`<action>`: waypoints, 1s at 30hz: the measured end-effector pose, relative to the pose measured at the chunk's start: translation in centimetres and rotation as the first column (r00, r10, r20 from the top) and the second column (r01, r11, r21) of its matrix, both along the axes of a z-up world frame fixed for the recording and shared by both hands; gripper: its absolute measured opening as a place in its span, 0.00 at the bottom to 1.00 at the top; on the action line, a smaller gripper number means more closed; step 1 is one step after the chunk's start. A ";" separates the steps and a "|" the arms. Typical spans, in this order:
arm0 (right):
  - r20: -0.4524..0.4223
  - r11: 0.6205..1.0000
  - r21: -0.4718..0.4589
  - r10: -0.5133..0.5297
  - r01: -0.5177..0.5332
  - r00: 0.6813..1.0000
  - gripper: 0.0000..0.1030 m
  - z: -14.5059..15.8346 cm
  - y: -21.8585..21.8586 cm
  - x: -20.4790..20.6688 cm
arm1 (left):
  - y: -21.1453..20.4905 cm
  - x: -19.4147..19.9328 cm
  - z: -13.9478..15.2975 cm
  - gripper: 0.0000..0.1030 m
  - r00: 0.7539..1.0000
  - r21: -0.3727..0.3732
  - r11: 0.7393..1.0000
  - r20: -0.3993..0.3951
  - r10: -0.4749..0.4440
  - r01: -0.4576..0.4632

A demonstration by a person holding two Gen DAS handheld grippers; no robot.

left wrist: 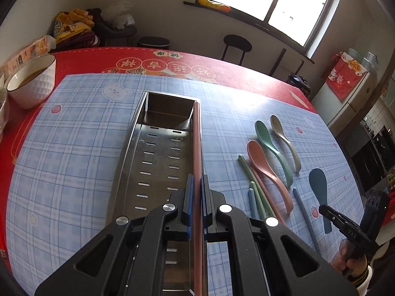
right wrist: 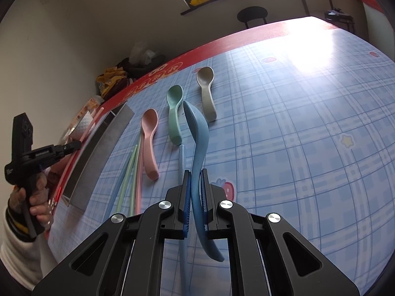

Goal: Organize utensils
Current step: 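Carry the pink chopstick into the steel tray and open the left gripper while the right holds the blue spoon, then carry the blue spoon over the steel tray with the right gripper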

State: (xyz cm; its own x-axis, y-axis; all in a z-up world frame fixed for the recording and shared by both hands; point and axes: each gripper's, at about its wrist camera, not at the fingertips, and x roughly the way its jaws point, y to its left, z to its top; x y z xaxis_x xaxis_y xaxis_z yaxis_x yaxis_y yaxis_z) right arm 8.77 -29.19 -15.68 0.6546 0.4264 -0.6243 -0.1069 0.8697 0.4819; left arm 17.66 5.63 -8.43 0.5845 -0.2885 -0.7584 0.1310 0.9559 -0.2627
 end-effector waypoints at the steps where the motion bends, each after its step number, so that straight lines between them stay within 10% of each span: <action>1: -0.002 1.000 -0.001 0.002 -0.002 1.000 0.08 0.0 0.0 0.0 | 0.0 0.6 -0.3 0.06 1.000 0.004 1.000 -0.014 0.002 -0.002; 19: -0.019 1.000 0.009 0.002 -0.002 1.000 0.08 -0.1 0.2 0.4 | -1.3 4.4 -3.0 0.07 0.995 0.124 0.992 -0.103 0.013 0.000; 30: -0.024 1.000 0.010 0.001 -0.001 1.000 0.08 -0.4 0.4 0.9 | -0.7 -1.9 0.4 0.64 0.982 0.235 0.972 0.190 -0.025 -0.021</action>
